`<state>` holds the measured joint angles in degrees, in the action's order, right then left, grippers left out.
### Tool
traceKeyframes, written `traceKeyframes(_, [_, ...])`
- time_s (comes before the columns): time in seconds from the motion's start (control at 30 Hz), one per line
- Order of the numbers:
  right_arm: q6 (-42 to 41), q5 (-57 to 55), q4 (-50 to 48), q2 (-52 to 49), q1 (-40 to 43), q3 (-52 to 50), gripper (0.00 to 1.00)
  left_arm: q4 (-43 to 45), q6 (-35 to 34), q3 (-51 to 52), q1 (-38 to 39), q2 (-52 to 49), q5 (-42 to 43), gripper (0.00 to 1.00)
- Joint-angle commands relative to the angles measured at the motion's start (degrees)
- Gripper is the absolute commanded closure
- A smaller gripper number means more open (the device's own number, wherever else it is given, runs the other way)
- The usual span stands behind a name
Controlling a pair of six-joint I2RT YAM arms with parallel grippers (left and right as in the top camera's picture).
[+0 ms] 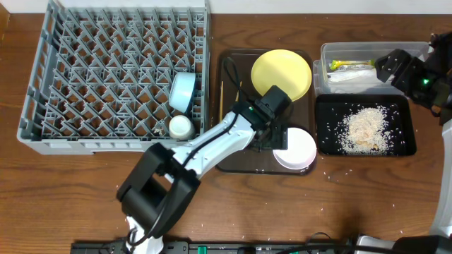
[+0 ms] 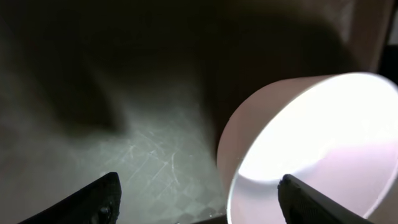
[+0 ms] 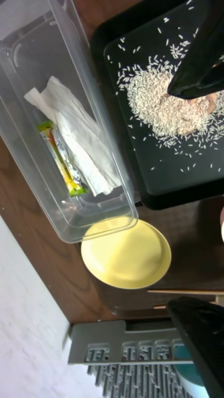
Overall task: Sort waste into correct bins and load items into the dishwasher
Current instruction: 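Move the left gripper to the pink bowl and grasp its rim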
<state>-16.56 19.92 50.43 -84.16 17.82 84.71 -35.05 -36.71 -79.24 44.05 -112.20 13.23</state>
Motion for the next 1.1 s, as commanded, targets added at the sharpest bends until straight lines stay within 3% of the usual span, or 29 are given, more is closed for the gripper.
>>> traceKeyframes(0.0, [-0.8, 0.4, 0.2, 0.3, 0.3, 1.0, 0.01, 0.3, 1.7, 0.1, -0.3, -1.4, 2.5, 0.20])
traceKeyframes(0.27, [-0.8, 0.4, 0.2, 0.3, 0.3, 1.0, 0.01, 1.1, 1.7, 0.1, -0.4, -2.9, 2.7, 0.25])
traceKeyframes(0.67, [-0.8, 0.4, 0.2, 0.3, 0.3, 1.0, 0.01, 1.4, 0.2, 0.1, -1.4, -5.0, 3.6, 0.41])
traceKeyframes(0.83, [-0.8, 0.4, 0.2, 0.3, 0.3, 1.0, 0.01, 1.5, -0.2, 0.1, -2.8, -6.1, 6.3, 0.55])
traceKeyframes(1.03, [-0.8, 0.4, 0.2, 0.3, 0.3, 1.0, 0.01, 0.9, -0.2, -0.6, -3.0, -6.1, 6.9, 0.91])
traceKeyframes(1.07, [-0.8, 0.4, 0.2, 0.3, 0.3, 1.0, 0.01, 0.3, -0.2, -1.0, -3.0, -6.0, 6.9, 0.92])
